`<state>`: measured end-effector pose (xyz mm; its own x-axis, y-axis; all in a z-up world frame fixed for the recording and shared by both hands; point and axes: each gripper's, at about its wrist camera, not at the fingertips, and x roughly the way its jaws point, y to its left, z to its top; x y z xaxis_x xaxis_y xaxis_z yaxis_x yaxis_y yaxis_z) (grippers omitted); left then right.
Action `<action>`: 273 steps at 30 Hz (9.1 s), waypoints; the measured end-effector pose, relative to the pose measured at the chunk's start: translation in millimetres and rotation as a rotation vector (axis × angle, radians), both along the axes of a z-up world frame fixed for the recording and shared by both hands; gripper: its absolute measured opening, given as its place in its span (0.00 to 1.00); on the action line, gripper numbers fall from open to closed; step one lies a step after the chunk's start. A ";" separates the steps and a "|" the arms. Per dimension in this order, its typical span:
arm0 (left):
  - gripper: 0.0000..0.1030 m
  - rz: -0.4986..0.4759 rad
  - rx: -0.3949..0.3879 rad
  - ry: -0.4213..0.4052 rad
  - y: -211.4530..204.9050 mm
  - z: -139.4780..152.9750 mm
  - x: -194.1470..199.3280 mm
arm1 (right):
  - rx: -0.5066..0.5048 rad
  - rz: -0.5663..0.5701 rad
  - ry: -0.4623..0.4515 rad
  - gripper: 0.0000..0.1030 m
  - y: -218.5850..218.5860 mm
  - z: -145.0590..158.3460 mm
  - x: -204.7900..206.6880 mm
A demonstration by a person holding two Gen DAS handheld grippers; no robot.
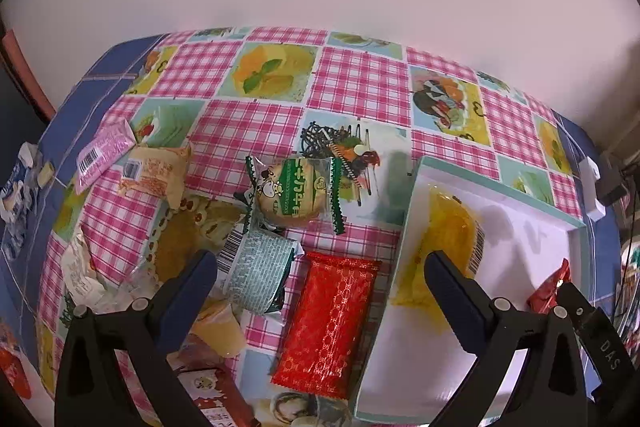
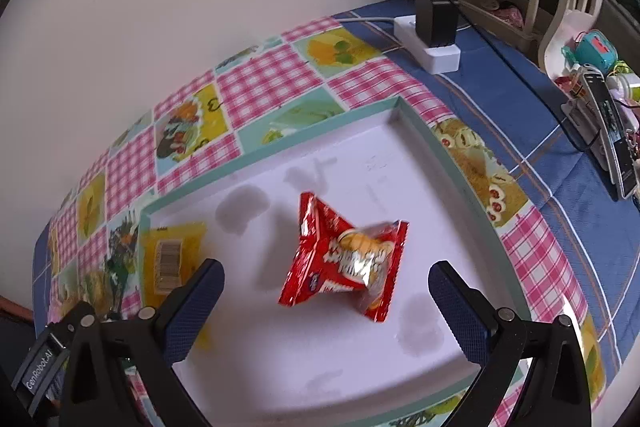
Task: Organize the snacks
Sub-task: 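Withdraw both grippers from the tray back over the remaining snacks, then grasp the red-and-white biscuit packet with the right gripper while the left gripper grasps the clear bun packet, then lift both packets and carry them over the white tray, then open both grippers to release the packets in the tray and withdraw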
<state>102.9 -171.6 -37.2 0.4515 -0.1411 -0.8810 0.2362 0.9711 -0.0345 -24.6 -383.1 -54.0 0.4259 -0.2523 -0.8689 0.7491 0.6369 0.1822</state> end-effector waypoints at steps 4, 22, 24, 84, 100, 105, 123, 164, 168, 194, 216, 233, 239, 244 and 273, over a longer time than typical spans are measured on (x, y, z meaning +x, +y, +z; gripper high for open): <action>1.00 -0.032 0.060 -0.023 -0.4 6.9 -7.5 | 0.011 0.045 -0.029 1.00 11.1 4.7 -1.0; 1.00 0.011 0.101 -0.070 59.4 22.6 -37.5 | 0.040 0.165 -0.118 0.97 62.3 24.6 -16.0; 1.00 0.024 0.107 -0.083 71.2 25.0 -40.5 | 0.036 0.176 -0.127 0.97 68.3 26.0 -18.2; 1.00 0.302 -0.089 0.227 239.1 -64.0 -36.5 | -0.007 0.735 0.272 0.79 282.9 -77.4 47.9; 1.00 0.248 -0.143 0.252 185.3 -65.8 -5.9 | 0.010 0.694 0.252 0.72 263.1 -72.1 49.2; 1.00 0.254 -0.142 0.277 169.8 -78.8 14.6 | 0.002 0.698 0.256 0.72 261.6 -71.8 49.6; 1.00 0.269 -0.112 0.297 179.9 -93.2 22.8 | 0.020 0.689 0.254 0.72 259.9 -69.2 52.6; 0.68 0.260 -0.008 0.229 201.5 -94.3 -27.7 | -0.048 0.757 0.225 0.47 270.5 -60.0 34.1; 0.60 0.272 -0.021 0.223 205.4 -93.4 -31.0 | -0.041 0.753 0.221 0.45 271.2 -61.8 39.6; 0.54 0.128 -0.074 0.113 157.9 -4.1 -51.0 | 0.053 0.525 0.002 0.44 191.1 0.1 25.3; 0.54 -0.225 -0.089 0.181 -41.9 -15.1 -79.9 | 0.074 -0.069 0.093 0.44 14.4 -27.4 -48.4; 0.54 -0.244 -0.091 0.186 -49.5 -36.4 -68.0 | 0.081 -0.051 0.097 0.44 11.0 -31.9 -40.7; 0.54 -0.243 -0.102 0.191 -48.1 -34.6 -67.4 | 0.086 -0.050 0.097 0.44 10.8 -31.5 -40.3; 0.69 -0.245 -0.109 0.192 -48.4 -30.4 -67.5 | 0.087 -0.042 0.097 0.44 11.1 -31.3 -38.8; 0.92 -0.010 0.120 0.072 6.8 -20.4 -36.2 | 0.004 0.094 0.101 0.84 34.6 -23.1 -15.9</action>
<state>66.7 -164.8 -57.6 0.3856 -0.0374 -0.9219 0.2474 0.9668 0.0642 -40.5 -348.5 -77.1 0.3580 -0.2115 -0.9095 0.7005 0.7048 0.1119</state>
